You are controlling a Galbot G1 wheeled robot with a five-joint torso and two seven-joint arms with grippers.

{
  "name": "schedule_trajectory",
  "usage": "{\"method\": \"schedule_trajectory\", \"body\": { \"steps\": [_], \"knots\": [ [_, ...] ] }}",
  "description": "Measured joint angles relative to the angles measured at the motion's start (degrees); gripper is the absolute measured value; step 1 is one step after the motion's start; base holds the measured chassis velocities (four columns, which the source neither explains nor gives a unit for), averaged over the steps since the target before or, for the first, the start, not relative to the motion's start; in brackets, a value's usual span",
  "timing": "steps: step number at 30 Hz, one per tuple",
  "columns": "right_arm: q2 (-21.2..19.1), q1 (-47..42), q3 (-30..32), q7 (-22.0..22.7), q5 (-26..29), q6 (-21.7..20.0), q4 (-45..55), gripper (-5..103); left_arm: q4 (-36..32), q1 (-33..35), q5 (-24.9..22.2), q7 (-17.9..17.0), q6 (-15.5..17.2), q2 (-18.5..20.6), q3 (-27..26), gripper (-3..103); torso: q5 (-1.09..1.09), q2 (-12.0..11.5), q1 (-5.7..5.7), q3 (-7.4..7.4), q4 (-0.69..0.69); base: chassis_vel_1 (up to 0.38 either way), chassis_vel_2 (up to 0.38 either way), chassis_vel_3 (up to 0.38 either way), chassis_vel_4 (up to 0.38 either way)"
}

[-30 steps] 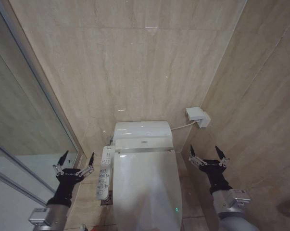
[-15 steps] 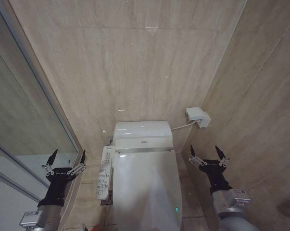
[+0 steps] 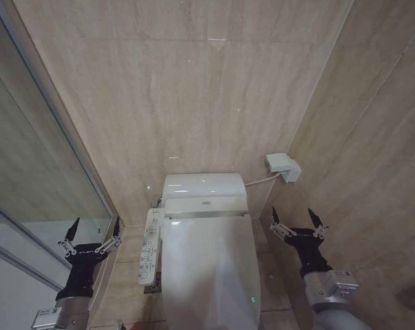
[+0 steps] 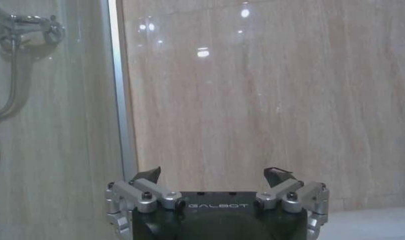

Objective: Open the toilet lid, clean the toilet bowl with a toilet brush, close the toilet lid, and flush.

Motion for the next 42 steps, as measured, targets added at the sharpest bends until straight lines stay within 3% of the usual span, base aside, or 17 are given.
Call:
{"method": "schedule_trajectory", "body": {
  "steps": [11,42],
  "knots": [
    [0.0,0.0,0.0,0.0,0.0,0.0,0.0,100,-0.6,0.7,1.2,-0.1,-0.2,-3.4,0.8,100,0.01,0.0,0.00,0.00,0.00,0.000,0.000,0.000,0.000],
    [0.0,0.0,0.0,0.0,0.0,0.0,0.0,100,-0.2,0.6,1.7,0.1,-0.4,-2.4,1.0,100,0.00,0.0,0.00,0.00,0.00,0.000,0.000,0.000,0.000]
  ]
}}
